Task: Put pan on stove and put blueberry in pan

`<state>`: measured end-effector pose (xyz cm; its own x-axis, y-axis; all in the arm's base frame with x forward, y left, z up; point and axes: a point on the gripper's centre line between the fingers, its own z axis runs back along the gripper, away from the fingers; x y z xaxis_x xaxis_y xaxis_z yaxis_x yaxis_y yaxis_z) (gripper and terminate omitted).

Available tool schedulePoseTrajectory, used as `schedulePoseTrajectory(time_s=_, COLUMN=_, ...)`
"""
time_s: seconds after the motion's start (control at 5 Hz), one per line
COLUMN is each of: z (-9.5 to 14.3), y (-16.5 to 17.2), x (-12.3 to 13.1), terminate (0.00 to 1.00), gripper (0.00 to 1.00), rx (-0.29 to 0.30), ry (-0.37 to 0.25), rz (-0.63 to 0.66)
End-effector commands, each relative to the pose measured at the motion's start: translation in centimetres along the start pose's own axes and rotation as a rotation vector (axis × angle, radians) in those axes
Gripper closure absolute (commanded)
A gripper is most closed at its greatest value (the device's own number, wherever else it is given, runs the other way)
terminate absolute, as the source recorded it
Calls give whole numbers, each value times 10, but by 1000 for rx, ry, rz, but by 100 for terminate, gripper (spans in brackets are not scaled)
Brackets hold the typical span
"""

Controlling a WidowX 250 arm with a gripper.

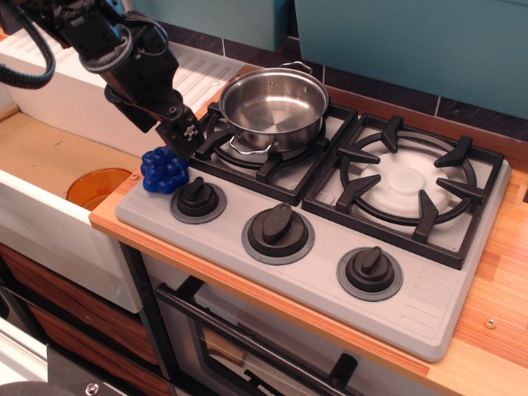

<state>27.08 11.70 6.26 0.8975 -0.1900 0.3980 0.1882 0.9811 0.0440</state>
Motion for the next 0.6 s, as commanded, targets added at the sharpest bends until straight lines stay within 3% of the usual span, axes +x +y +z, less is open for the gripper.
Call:
schedulePoseTrajectory(time_s=0.0, z=-10, y=7, x=3, terminate=0, gripper=0, rx=24, ry=-13, rz=4)
schedulePoseTrajectory(time_s=0.4, z=-20, y=-1, x=-4, terminate=0, gripper=0, rx=11, ry=16, rz=38)
